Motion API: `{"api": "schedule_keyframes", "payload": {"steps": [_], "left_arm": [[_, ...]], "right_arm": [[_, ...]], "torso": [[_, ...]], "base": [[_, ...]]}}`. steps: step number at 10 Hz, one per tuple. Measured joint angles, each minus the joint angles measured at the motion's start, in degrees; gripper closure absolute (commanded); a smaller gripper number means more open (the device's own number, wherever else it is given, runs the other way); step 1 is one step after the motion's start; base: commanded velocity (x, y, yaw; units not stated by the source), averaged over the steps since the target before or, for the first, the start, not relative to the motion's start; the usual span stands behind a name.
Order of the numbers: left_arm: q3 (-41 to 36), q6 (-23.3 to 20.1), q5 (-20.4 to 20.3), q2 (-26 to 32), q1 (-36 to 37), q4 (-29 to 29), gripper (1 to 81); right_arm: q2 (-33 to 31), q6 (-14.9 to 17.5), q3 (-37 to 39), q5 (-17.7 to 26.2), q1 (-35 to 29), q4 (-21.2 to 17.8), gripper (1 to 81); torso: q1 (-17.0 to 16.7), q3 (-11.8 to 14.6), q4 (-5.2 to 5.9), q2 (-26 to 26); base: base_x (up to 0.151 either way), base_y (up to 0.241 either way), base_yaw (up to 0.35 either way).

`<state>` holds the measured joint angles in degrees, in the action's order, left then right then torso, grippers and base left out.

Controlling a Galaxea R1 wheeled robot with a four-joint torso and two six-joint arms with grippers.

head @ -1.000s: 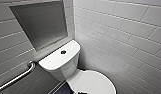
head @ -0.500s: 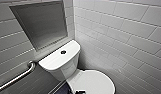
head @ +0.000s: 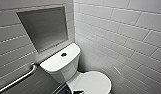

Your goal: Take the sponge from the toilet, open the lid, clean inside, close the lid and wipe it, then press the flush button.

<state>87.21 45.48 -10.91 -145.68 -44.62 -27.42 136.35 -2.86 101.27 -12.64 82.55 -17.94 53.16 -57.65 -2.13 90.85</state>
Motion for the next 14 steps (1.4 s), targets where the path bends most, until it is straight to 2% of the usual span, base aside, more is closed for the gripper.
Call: {"api": "schedule_keyframes", "payload": {"steps": [4,7,9,11,13,14], "left_arm": [[-1.08,6.50,-2.04,1.35,-0.13,-0.04,1.0],[-2.38,11.87,-5.49,3.80,0.35,-0.02,1.0],[-3.56,13.12,-6.80,4.96,0.72,-0.02,1.0],[-4.69,13.86,-6.29,6.67,1.99,-0.02,1.0],[-4.72,16.06,-10.36,7.72,3.91,-0.12,1.0],[-4.63,16.42,-13.73,8.08,5.97,-0.20,1.0]], "right_arm": [[0.02,-0.18,0.13,0.09,0.22,-0.35,81.1],[0.56,-0.18,0.27,0.11,0.11,-0.38,81.1],[0.61,-0.18,0.49,0.09,0.11,-0.38,81.1],[0.66,-0.18,0.63,0.16,0.13,-0.38,81.1],[1.00,-0.18,0.85,0.22,0.11,-0.38,81.1],[1.13,-0.18,0.85,0.11,0.13,-0.38,81.1]], "torso": [[0.02,0.30,0.00,0.00],[0.02,0.33,0.00,0.00],[0.02,0.33,0.00,0.00],[0.02,0.33,0.00,0.00],[0.02,0.33,0.00,0.00],[0.02,0.33,0.00,0.00]], "base": [[0.000,0.000,0.000],[0.000,0.000,0.000],[0.000,0.000,0.000],[0.000,0.000,0.000],[0.000,0.000,0.000],[0.000,0.000,0.000]]}}
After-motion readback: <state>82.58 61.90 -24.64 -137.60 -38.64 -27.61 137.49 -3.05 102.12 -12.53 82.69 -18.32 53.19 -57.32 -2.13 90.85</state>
